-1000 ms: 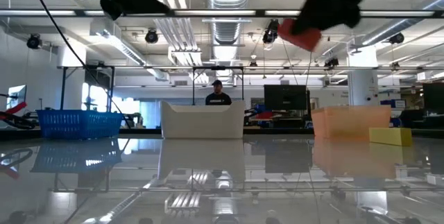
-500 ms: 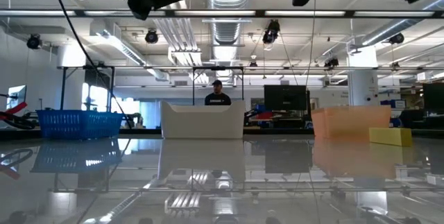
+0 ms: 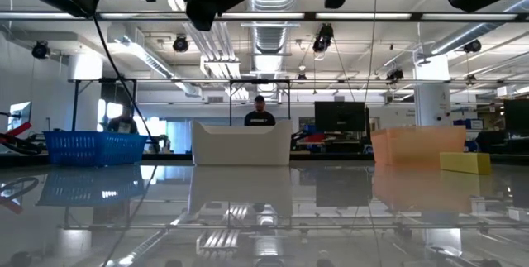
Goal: Sort & place blocks by color
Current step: Put the orange block into the blue basket
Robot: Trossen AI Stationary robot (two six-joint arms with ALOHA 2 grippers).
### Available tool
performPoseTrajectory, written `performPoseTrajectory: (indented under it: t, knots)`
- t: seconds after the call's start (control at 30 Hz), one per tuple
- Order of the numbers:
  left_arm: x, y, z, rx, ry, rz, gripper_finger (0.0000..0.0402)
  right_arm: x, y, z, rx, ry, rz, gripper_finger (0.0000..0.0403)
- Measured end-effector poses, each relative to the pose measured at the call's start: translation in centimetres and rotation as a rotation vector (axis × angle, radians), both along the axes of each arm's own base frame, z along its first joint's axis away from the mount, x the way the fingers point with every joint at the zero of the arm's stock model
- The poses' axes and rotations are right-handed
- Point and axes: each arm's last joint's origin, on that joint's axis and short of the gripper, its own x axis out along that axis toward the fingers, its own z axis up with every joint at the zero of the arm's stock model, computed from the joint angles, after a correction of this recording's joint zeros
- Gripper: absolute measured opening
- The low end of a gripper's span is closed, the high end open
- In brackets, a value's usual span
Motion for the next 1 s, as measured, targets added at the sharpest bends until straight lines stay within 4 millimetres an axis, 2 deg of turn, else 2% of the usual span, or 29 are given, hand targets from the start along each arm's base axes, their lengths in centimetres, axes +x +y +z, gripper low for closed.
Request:
performPoseTrajectory:
  t: [0.37,0.47,0.67,0.77,0.83,1.0]
  knots:
    - [0.18,0.18,0.09,0.001,-0.041,-0.018,0.0234,0.49,0.14,-0.16,0.002,0.006,0.010,0.0121]
    - [0.16,0.19,0.12,0.004,-0.042,-0.018,0.0207,0.53,0.03,-0.15,0.001,0.005,0.006,0.0121]
    - [0.15,0.16,0.09,0.012,-0.040,-0.025,0.0118,0.54,-0.02,-0.14,0.000,0.005,0.005,0.0121]
    - [0.11,0.19,0.03,0.012,-0.039,-0.025,0.0117,0.53,-0.02,-0.17,0.007,0.006,0.007,0.0123]
    - [0.09,0.23,0.00,0.005,-0.038,-0.022,0.0117,0.54,-0.02,-0.17,0.012,0.007,0.007,0.0147]
    - [-0.03,0.37,-0.20,0.001,-0.020,0.009,0.0117,0.51,-0.04,-0.16,0.021,0.006,0.005,0.0241]
